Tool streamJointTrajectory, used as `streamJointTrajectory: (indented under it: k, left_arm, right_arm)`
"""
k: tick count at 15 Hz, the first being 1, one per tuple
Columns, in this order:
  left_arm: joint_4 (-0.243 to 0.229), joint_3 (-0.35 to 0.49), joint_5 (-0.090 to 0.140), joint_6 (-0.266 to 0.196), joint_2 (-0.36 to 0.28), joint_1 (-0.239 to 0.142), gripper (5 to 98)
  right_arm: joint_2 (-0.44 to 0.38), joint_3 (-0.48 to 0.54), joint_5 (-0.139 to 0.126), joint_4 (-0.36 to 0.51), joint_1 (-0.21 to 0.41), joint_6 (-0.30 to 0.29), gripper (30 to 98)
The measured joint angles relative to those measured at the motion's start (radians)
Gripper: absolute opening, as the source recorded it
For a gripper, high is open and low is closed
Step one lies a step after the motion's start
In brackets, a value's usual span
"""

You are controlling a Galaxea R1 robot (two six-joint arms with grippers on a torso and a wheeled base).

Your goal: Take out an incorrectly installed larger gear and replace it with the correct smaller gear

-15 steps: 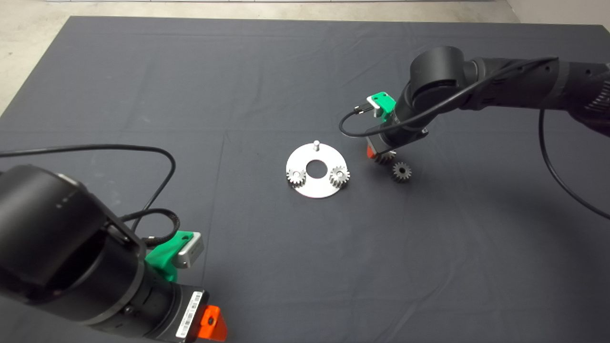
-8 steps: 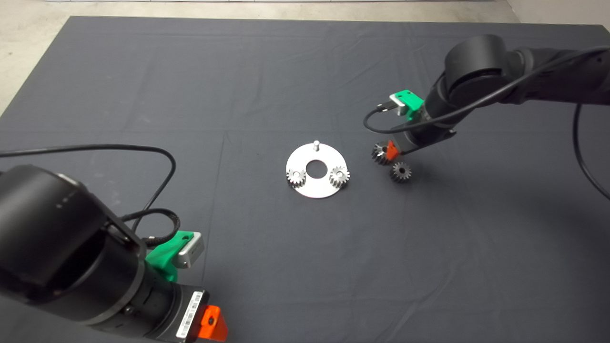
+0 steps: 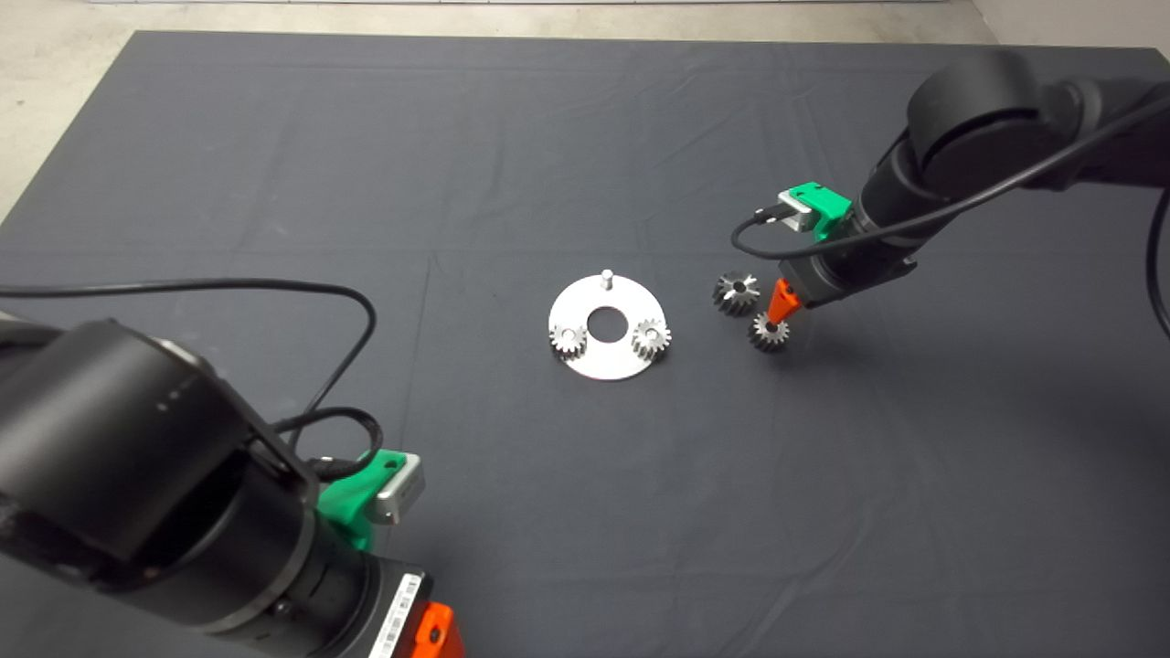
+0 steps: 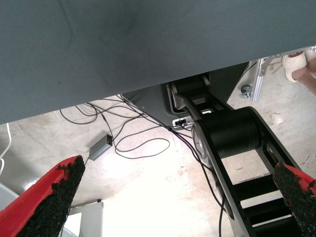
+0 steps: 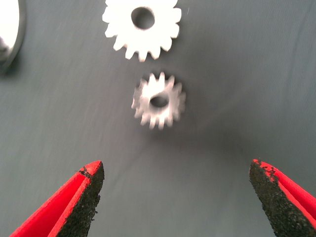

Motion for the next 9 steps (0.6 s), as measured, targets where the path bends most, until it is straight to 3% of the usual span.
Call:
streamJointTrajectory:
  k: [3, 4, 6, 8, 9]
  left_arm:
    - [-0.001, 0.0, 0.009, -0.003, -0.014, 0.0, 98.2]
    - [-0.001, 0.0, 0.01, -0.003, -0.013, 0.0, 98.2]
    - [-0.001, 0.0, 0.032, -0.002, -0.011, 0.0, 98.2]
    - [-0.001, 0.0, 0.041, -0.002, -0.011, 0.0, 98.2]
    - [-0.001, 0.0, 0.047, -0.002, -0.011, 0.0, 98.2]
  right_arm:
    - [-0.007, 0.021, 0.005, 0.041, 0.011, -0.002, 82.7]
    - [-0.008, 0.026, 0.004, 0.051, 0.011, -0.004, 86.0]
    - [-0.008, 0.027, 0.002, 0.063, 0.011, -0.01, 86.8]
    - [-0.007, 0.027, 0.0, 0.074, 0.011, -0.027, 86.8]
    - [-0.004, 0.024, 0.001, 0.078, 0.012, -0.037, 89.9]
